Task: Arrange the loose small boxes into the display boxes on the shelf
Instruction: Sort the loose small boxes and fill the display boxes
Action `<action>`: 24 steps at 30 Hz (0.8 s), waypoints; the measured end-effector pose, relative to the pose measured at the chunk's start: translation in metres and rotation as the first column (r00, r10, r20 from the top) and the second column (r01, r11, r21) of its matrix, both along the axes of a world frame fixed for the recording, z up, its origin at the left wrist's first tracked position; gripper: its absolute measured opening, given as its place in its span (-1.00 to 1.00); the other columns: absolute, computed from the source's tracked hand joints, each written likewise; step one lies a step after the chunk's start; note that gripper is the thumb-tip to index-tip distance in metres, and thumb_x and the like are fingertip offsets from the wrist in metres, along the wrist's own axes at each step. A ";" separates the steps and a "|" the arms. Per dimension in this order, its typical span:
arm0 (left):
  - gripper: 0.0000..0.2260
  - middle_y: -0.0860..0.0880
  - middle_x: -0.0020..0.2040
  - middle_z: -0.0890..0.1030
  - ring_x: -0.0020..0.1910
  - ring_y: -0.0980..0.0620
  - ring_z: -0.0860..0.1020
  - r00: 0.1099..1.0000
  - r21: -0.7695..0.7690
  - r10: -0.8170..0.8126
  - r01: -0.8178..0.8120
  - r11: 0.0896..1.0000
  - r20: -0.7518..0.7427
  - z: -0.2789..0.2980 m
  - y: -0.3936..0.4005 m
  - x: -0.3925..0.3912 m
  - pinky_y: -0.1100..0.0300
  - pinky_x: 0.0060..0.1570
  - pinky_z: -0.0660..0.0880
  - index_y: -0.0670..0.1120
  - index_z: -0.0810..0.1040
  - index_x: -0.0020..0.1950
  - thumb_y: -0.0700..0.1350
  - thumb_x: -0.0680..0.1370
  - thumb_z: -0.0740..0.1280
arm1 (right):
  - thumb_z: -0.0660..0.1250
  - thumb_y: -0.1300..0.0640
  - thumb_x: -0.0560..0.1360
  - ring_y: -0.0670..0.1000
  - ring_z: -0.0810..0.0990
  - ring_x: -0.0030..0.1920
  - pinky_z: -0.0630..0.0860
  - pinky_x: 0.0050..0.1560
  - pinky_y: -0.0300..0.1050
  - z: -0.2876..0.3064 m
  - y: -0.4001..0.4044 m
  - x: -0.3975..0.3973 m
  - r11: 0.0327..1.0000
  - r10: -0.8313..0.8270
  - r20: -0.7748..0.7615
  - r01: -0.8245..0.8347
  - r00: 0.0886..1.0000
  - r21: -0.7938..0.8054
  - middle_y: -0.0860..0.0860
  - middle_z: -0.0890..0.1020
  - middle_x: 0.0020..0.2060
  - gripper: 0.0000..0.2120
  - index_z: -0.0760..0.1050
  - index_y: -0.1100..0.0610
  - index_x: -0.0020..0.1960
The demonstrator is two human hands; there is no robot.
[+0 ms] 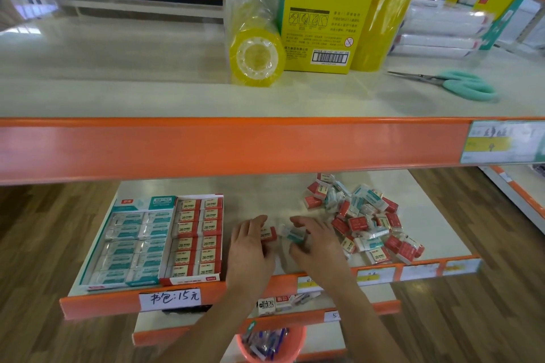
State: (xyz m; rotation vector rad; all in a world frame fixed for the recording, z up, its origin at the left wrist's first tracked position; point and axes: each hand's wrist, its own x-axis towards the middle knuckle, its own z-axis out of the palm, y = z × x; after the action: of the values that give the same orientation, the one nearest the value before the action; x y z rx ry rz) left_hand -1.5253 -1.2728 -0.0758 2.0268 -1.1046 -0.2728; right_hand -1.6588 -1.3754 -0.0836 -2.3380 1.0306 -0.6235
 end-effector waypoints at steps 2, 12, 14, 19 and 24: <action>-0.61 0.07 0.14 0.53 0.21 0.11 0.39 1.000 -0.004 0.007 -0.007 1.000 -0.005 0.001 0.000 0.000 0.17 0.17 0.45 0.00 0.41 0.32 -0.11 0.50 0.34 | 0.43 0.12 0.39 -0.08 0.47 0.10 0.45 0.15 -0.17 0.001 0.001 0.001 1.000 -0.007 0.009 0.007 1.000 -0.012 -0.13 0.56 0.07 -0.59 0.51 0.01 0.23; -0.72 0.08 0.02 0.58 0.10 0.09 0.43 0.992 -0.032 -0.074 0.078 0.996 0.105 0.022 0.013 0.010 0.31 -0.03 0.36 0.02 0.46 0.17 -0.16 0.49 0.39 | 0.48 0.15 0.44 -0.03 0.57 0.07 0.48 0.06 -0.20 0.008 0.010 0.006 0.987 -0.059 0.084 0.071 0.995 -0.147 -0.10 0.64 0.05 -0.66 0.55 0.05 0.20; -0.74 0.07 -0.05 0.60 0.05 0.04 0.47 0.981 -0.051 -0.074 0.084 0.995 0.179 0.032 0.021 0.021 0.26 -0.10 0.38 -0.01 0.50 0.10 -0.18 0.45 0.42 | 0.48 0.15 0.44 -0.05 0.58 0.03 0.49 0.05 -0.18 0.013 0.014 0.015 0.989 -0.051 0.096 0.063 0.994 -0.135 -0.14 0.64 0.03 -0.66 0.55 0.04 0.19; -0.72 0.06 -0.13 0.62 -0.02 -0.04 0.53 0.978 -0.088 0.032 -0.014 0.996 0.204 0.044 0.051 0.057 0.12 -0.17 0.48 -0.04 0.57 0.04 -0.23 0.38 0.49 | 0.50 0.08 0.43 -0.26 0.51 -0.04 0.32 -0.06 -0.52 0.027 0.031 0.044 0.998 -0.007 0.138 0.016 0.990 -0.067 -0.29 0.56 -0.04 -0.66 0.56 -0.05 0.19; -0.63 0.09 -0.04 0.41 -0.09 0.01 0.54 0.990 -0.001 0.104 -0.104 0.995 0.096 0.032 0.077 0.082 0.24 -0.13 0.47 0.05 0.53 0.20 -0.24 0.45 0.40 | 0.44 0.02 0.47 -0.26 0.47 0.04 0.41 -0.02 -0.35 0.033 0.046 0.079 0.997 0.066 0.127 -0.070 0.990 0.035 -0.26 0.55 0.00 -0.66 0.52 -0.12 0.23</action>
State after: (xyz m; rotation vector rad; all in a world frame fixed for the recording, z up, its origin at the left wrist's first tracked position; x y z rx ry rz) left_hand -1.4430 -1.1955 -0.0435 2.1119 -1.0526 -0.1256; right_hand -1.5799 -1.3292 -0.0504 -2.2587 0.8950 -0.7080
